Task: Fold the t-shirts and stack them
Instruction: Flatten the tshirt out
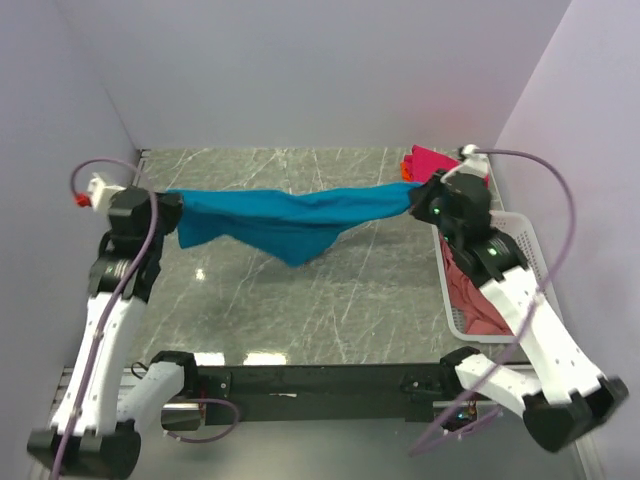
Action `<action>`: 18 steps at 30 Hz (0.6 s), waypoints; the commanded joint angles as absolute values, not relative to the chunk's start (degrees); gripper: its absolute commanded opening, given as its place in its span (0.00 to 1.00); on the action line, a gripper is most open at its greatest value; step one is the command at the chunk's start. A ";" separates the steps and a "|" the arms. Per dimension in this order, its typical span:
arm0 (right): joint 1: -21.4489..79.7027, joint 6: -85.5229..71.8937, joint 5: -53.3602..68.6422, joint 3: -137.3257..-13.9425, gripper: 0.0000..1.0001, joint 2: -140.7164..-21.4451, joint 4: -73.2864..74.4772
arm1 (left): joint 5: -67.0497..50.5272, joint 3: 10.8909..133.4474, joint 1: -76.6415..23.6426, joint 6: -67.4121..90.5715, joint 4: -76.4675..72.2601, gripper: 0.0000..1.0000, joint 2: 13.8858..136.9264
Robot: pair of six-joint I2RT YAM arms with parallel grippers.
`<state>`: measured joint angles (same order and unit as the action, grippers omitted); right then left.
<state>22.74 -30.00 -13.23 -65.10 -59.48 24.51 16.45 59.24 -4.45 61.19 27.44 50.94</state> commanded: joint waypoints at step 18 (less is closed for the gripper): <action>23.11 -23.99 -3.51 -76.73 0.00 -41.83 34.28 | 18.19 75.24 -4.31 54.75 25.57 0.01 33.56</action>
<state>22.96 -24.73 -4.03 -78.02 -37.65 31.40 16.21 75.66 -4.47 56.42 25.85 30.04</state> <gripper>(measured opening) 0.011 0.027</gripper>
